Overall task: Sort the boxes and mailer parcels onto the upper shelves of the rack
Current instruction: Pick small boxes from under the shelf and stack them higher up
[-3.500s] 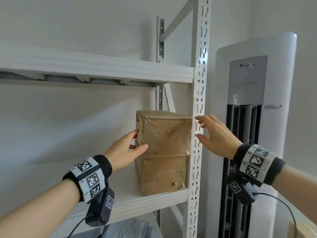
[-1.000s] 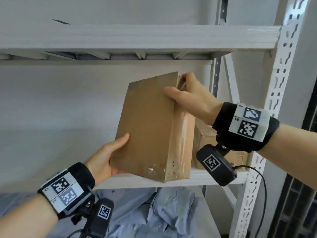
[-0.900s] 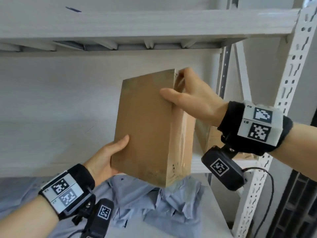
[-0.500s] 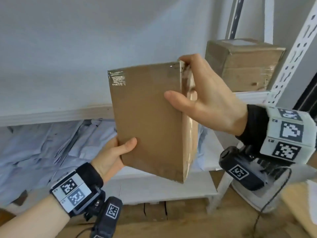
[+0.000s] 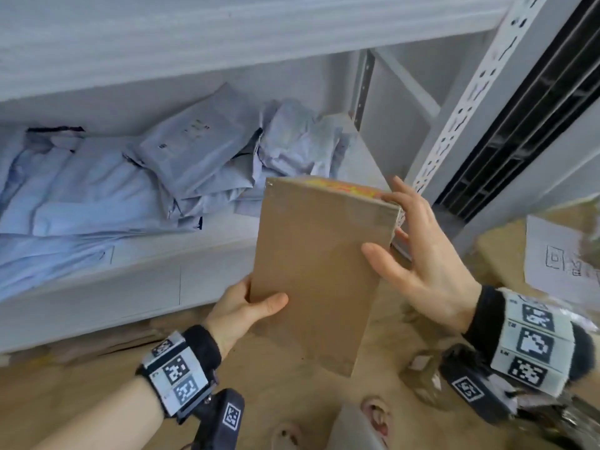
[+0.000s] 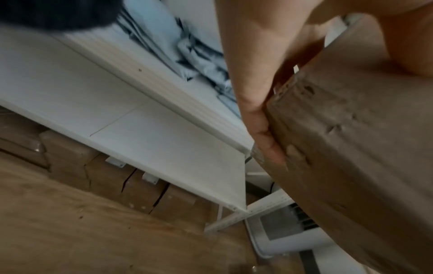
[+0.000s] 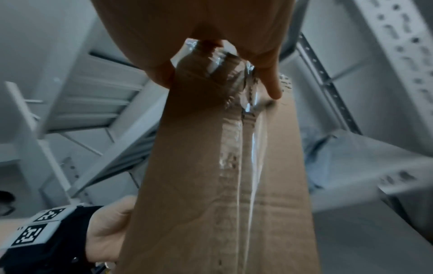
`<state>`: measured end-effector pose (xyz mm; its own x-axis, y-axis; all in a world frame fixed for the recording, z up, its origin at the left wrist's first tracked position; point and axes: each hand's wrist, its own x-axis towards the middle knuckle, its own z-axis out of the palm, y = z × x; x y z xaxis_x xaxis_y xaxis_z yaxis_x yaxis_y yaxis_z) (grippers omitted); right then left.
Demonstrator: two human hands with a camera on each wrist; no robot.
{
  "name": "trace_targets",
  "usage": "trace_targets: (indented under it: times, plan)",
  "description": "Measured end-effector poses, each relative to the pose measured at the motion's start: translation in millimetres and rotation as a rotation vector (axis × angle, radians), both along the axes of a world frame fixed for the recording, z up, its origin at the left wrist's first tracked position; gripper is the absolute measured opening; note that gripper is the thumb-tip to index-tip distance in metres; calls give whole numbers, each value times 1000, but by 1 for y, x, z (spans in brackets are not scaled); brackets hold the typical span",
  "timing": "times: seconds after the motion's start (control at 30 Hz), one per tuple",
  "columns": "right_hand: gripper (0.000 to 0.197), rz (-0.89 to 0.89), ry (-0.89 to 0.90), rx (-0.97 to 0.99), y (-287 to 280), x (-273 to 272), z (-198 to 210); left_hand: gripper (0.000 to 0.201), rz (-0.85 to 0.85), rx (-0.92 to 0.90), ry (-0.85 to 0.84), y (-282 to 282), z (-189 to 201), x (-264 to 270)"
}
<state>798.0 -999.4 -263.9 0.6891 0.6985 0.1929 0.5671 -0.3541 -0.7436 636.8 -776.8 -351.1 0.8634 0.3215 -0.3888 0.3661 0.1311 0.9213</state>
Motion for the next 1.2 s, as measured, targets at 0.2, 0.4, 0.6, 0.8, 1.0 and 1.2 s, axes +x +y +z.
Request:
trace_targets:
  times: [0.2, 0.4, 0.6, 0.8, 1.0, 1.2]
  plan:
    - [69, -111, 321, -134, -34, 29, -101, 54, -73, 54, 133, -28, -94, 38]
    - [63, -236, 584, -210, -63, 55, -221, 71, -84, -39, 270, -58, -214, 62]
    - [64, -346, 737, -247, -70, 72, -378, 58, -122, 5, 363, -72, -361, 76]
    - [71, -409, 803, -241, -70, 84, -546, 62, -156, 71, 384, -78, -520, 86]
    - [72, -394, 743, -200, -47, 107, -695, 67, -120, 123, 394, -69, -663, 104]
    - [69, -362, 616, -129, -16, 140, -799, 70, -79, 130, 303, -49, -761, 134]
